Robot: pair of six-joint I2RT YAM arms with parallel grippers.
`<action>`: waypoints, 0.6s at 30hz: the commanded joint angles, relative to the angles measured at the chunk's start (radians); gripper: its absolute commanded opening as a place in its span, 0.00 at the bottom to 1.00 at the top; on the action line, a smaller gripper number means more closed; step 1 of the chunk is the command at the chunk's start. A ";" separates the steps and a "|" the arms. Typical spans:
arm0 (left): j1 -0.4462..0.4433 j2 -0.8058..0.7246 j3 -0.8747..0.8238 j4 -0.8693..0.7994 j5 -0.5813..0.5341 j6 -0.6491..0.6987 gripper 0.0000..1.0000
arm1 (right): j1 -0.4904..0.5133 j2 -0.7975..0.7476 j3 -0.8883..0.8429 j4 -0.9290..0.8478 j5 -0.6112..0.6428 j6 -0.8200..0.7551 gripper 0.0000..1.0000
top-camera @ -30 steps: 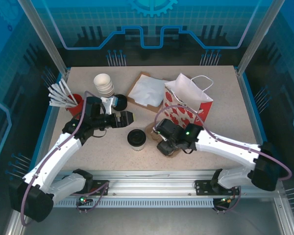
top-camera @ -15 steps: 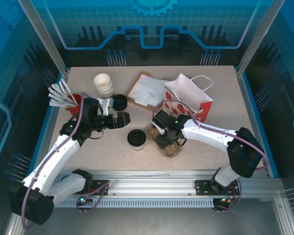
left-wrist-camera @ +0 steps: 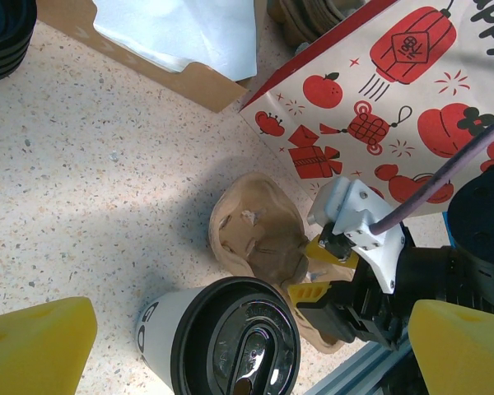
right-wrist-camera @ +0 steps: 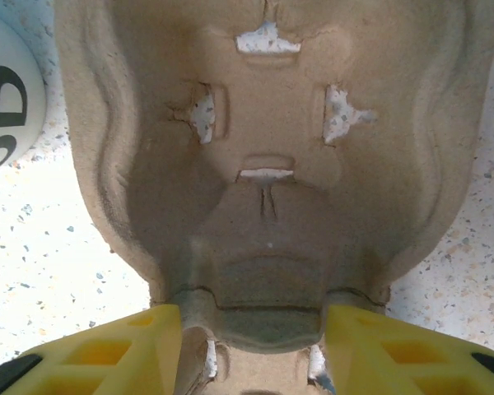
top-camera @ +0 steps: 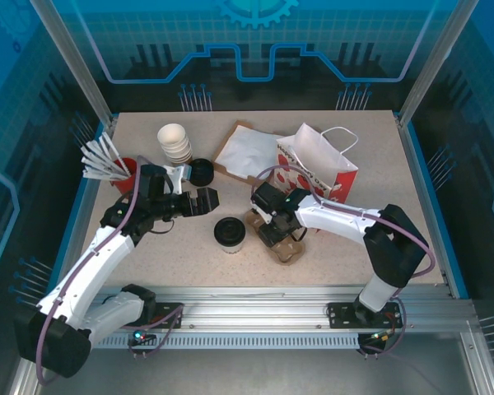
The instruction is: Pack the takeout coffee
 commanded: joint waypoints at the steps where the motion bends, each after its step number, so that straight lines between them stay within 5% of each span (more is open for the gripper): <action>1: 0.006 -0.016 -0.013 0.000 0.010 0.016 0.99 | -0.013 0.012 0.019 0.005 -0.013 -0.004 0.51; 18: 0.006 -0.014 -0.032 0.022 0.027 -0.001 0.99 | -0.017 0.045 0.009 0.033 -0.003 -0.006 0.50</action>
